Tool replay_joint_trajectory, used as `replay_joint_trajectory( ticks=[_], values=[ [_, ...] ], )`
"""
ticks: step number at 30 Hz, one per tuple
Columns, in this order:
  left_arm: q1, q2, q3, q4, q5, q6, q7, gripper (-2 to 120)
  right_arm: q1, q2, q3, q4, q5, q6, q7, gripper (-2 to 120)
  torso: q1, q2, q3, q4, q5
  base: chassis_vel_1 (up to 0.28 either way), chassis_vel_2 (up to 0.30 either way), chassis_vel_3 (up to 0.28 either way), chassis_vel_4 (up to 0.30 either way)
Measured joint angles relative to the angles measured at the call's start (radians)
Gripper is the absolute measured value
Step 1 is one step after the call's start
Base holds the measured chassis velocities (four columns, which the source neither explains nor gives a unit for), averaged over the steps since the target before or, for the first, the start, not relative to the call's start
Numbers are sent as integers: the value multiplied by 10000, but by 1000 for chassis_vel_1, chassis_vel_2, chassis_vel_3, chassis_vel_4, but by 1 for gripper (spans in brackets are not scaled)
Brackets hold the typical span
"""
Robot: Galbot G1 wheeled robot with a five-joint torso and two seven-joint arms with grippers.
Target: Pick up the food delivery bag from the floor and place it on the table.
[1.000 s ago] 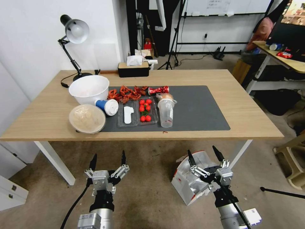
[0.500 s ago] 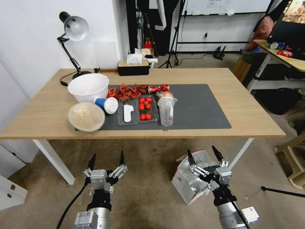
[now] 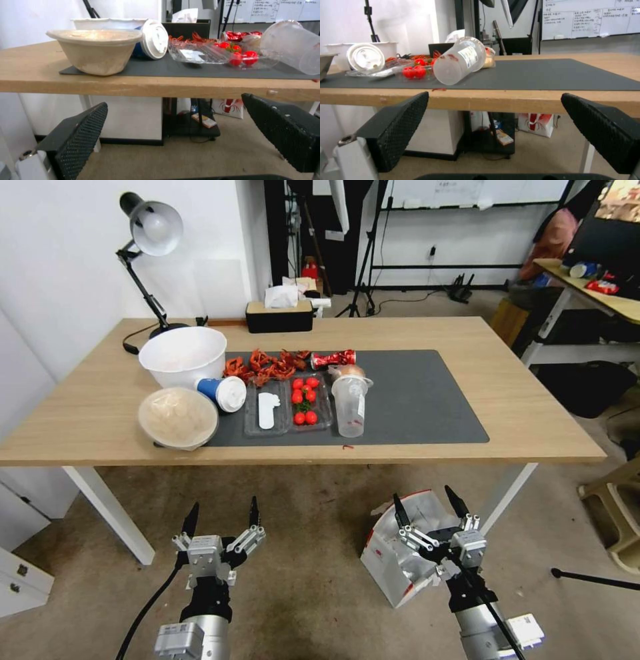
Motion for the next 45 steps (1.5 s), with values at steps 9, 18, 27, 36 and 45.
replay_joint_trajectory(
  ticks=[9, 18, 27, 36, 45],
  values=[
    [-13, 10, -4, -1, -9, -7, -4, 100, -26, -16, 6, 30, 37, 26, 14, 100, -183, -423, -243, 0, 0, 0, 0, 0, 0],
    [-28, -14, -9, 29, -35, -26, -27, 100, -4, -24, 6, 28, 54, 27, 25, 100, -362, -847, -482, 0, 0, 0, 0, 0, 0],
    [-36, -61, -2, 63, -52, -39, -51, 100, 3, -50, 6, 6, 72, 27, 27, 100, -527, -1232, -705, 0, 0, 0, 0, 0, 0],
    [-63, -113, 23, 101, -61, -48, -70, 100, 19, -81, 18, -12, 89, 27, 15, 100, -693, -1641, -950, 0, 0, 0, 0, 0, 0],
    [-102, -159, 47, 150, -63, -49, -76, 100, 35, -108, 30, -49, 113, 22, -12, 100, -856, -2035, -1179, 0, 0, 0, 0, 0, 0]
  ],
)
